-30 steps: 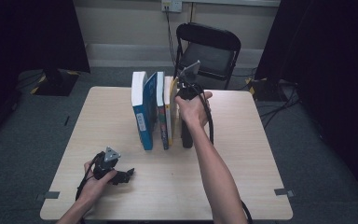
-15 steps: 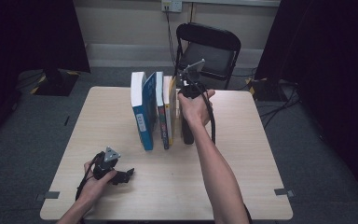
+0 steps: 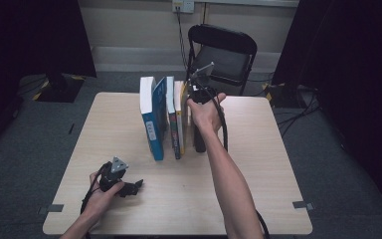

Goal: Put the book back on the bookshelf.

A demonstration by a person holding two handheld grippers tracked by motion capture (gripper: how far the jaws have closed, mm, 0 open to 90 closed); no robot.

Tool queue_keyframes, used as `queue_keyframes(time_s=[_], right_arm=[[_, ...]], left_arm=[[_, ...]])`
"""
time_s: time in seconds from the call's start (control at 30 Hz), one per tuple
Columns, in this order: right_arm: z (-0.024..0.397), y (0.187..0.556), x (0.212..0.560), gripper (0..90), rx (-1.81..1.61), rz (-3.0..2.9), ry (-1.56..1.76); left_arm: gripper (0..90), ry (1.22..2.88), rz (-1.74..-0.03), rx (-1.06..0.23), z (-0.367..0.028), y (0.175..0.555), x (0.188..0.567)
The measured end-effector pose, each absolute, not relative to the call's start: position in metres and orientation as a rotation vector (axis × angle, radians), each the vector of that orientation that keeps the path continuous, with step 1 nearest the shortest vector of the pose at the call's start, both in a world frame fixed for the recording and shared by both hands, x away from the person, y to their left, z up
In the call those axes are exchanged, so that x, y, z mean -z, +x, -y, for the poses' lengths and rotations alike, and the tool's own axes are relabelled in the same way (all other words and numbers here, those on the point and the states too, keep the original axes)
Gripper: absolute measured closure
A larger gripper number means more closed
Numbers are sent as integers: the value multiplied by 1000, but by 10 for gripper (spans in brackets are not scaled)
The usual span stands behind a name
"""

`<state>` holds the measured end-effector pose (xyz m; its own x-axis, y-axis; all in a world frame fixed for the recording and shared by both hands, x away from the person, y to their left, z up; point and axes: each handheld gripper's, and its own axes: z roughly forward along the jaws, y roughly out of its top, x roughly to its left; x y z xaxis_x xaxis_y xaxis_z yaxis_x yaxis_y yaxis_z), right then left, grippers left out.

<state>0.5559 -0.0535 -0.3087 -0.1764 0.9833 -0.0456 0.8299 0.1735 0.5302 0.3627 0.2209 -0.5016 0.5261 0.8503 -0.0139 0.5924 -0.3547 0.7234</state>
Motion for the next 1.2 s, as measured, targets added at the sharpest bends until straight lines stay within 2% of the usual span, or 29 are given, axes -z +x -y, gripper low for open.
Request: queue_keyframes(time_s=[1.2], right_arm=[[53,551,312,522,-575,-2029,1731]], left_arm=[[23,2093,-1157,-472,-220,368,502]])
